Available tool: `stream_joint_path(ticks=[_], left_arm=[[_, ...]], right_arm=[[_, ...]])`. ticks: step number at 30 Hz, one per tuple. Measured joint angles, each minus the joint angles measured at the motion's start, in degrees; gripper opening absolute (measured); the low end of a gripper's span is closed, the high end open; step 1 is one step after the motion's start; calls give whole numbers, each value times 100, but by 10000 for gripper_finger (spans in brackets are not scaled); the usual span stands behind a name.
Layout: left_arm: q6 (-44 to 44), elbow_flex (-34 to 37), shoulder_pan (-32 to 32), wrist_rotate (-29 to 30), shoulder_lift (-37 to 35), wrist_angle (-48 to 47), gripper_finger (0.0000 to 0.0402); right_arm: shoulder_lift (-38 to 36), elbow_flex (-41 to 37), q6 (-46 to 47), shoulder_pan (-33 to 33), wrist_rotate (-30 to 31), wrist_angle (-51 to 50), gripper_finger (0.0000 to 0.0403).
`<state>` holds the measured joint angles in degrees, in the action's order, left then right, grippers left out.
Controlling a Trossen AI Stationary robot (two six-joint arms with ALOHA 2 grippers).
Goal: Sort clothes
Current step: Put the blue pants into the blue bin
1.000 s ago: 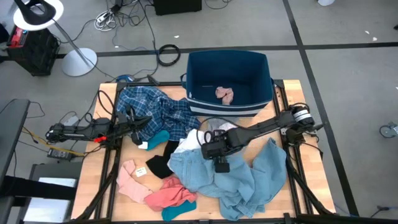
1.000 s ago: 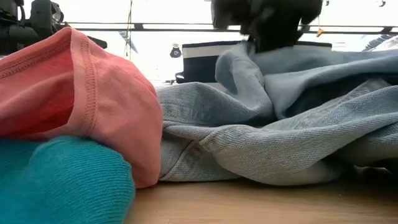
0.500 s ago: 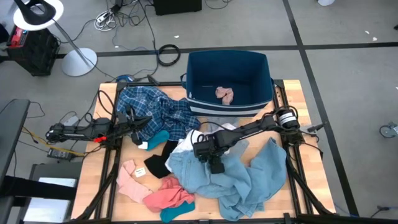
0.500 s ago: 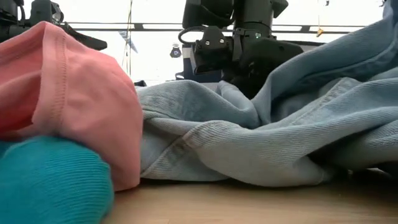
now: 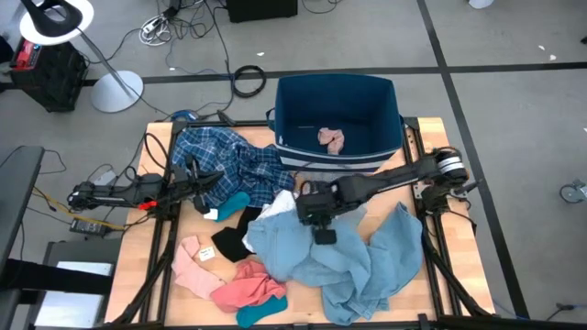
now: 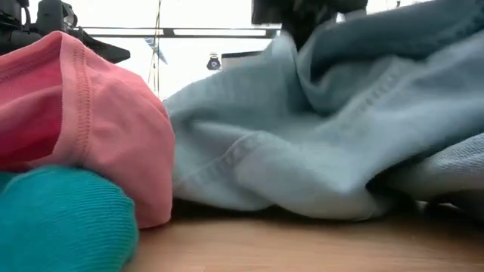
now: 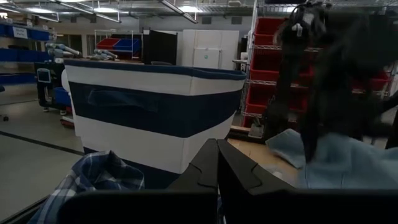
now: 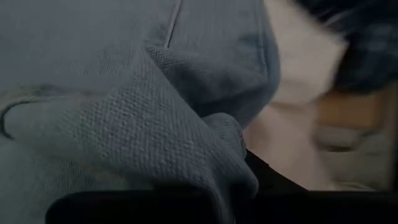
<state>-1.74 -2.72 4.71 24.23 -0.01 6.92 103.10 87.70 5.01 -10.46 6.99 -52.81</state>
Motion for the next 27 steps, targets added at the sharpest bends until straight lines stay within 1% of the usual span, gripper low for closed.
stream_joint_path(ticks=[6, 11, 16, 23, 27], left_arm=[[0, 0, -1, -2, 0, 2, 6], [0, 0, -2, -2, 0, 0, 6], [0, 0, -2, -2, 0, 0, 6], [0, -1, -2, -2, 0, 1, 6], [0, 0, -2, 0, 0, 0, 6]], right_arm=[[-1076, 0, 242, 11, 614, -8, 21], [-1910, 0, 284, 32, 1364, 10, 21], [-2536, 0, 281, 272, 1977, 91, 21], [-3097, 55, -159, 768, 2047, 921, 21], [-3094, 624, -410, 1052, 2045, 972, 21]])
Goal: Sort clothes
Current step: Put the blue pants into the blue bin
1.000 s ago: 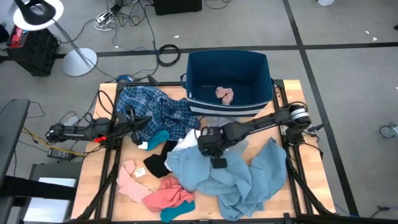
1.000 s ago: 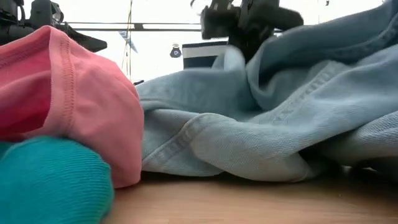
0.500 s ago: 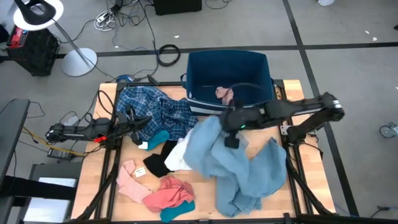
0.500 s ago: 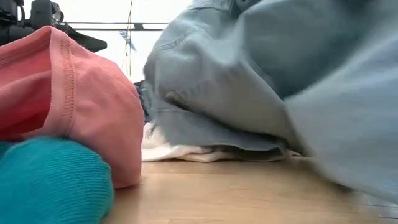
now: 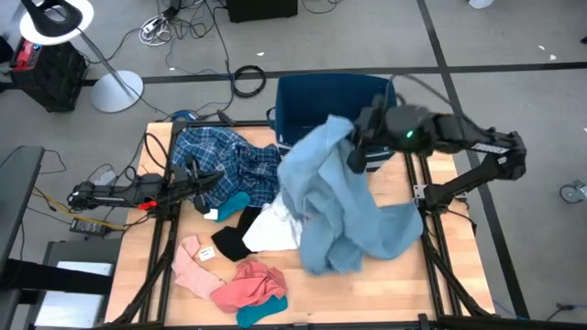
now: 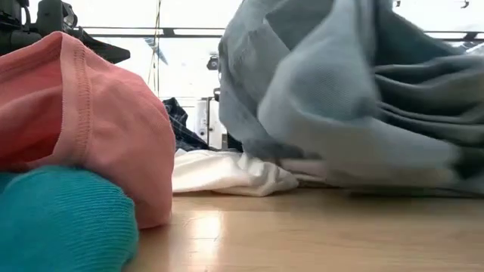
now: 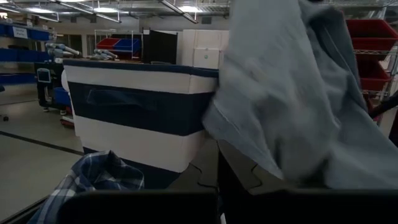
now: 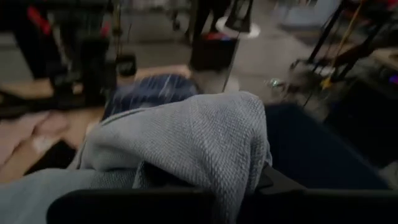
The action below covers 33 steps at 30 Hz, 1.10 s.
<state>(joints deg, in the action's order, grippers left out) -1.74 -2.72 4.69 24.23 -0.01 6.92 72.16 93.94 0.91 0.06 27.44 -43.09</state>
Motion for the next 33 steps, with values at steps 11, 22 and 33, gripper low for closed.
stream_joint_path(ticks=[11, 22, 33], left_arm=[[0, 0, 2, -2, 0, 2, 6], [0, 0, 1, 0, 0, 3, 6], [0, -1, 2, -2, 0, 3, 6]], right_arm=[[924, 2629, -983, 408, -4, 59, 21], [1566, 4051, -1473, 1336, 455, 375, 21], [1676, 4095, -1142, 2541, 1047, -660, 21]])
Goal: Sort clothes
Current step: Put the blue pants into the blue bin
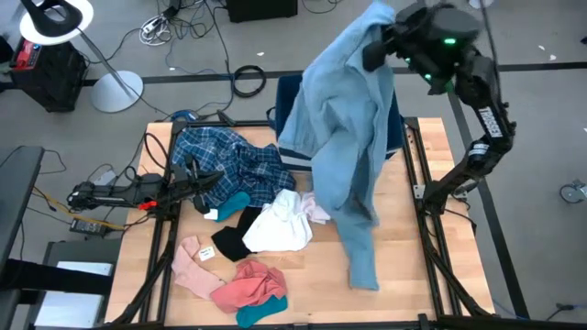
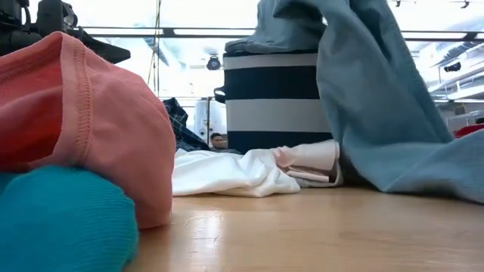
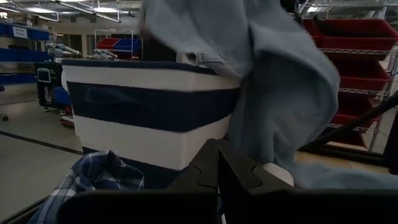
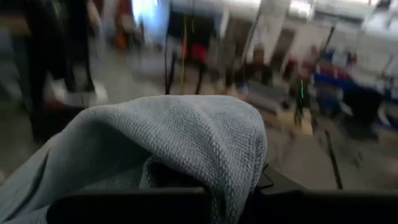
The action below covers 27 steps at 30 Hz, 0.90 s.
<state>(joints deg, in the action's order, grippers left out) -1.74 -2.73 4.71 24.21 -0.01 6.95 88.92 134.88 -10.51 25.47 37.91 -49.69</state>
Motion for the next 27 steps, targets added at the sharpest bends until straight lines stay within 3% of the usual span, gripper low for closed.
stream_joint_path(ticks=[5, 14, 19, 23, 27], left_arm=[[0, 0, 0, 0, 0, -1, 6], [0, 1, -2, 0, 0, -1, 6], [0, 1, 0, 0, 0, -1, 6], [0, 0, 0, 0, 0, -1, 6], [0, 1, 0, 0, 0, -1, 6]], right_arm=[[471, -6, 663, 374, -96, -1534, 21], [1621, -10, 1093, 510, -1042, -3237, 21], [2185, -10, 1320, 579, -1692, -3458, 21], [2604, -10, 1596, 677, -2564, -3425, 21], [3031, -10, 1880, 707, -2734, -3462, 21]])
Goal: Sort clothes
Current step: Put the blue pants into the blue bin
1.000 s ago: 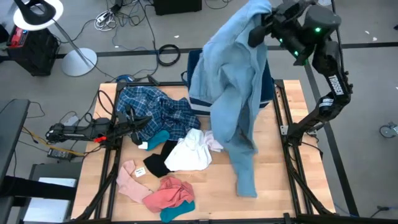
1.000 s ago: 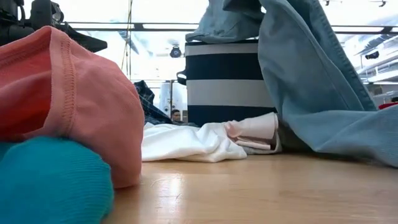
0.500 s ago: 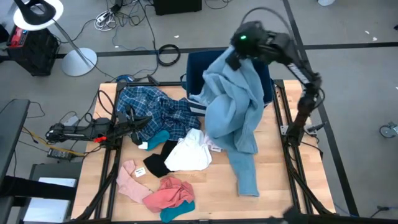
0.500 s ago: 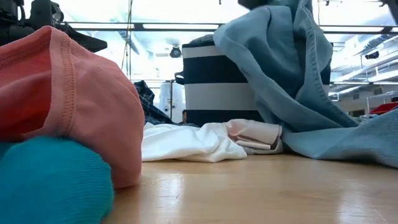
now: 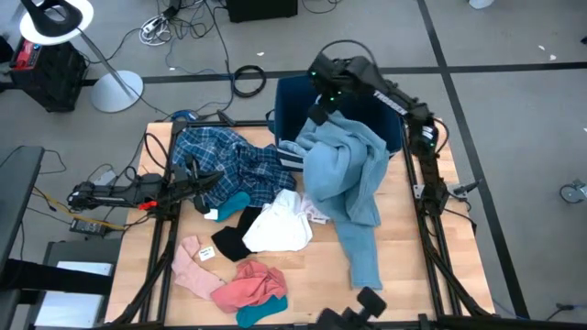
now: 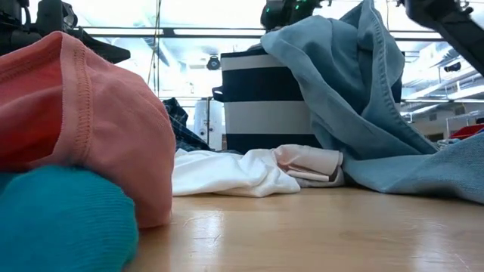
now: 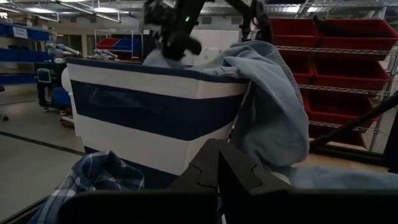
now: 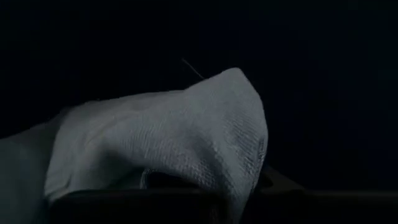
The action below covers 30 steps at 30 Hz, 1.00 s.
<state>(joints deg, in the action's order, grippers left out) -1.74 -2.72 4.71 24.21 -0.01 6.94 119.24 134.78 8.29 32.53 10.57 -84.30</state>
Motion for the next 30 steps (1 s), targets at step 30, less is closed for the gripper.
stream_joint_path(ticks=[30], left_arm=[[0, 0, -1, 0, 0, 0, 6]], right_arm=[[665, -2691, 216, -24, -1801, 2505, 133]])
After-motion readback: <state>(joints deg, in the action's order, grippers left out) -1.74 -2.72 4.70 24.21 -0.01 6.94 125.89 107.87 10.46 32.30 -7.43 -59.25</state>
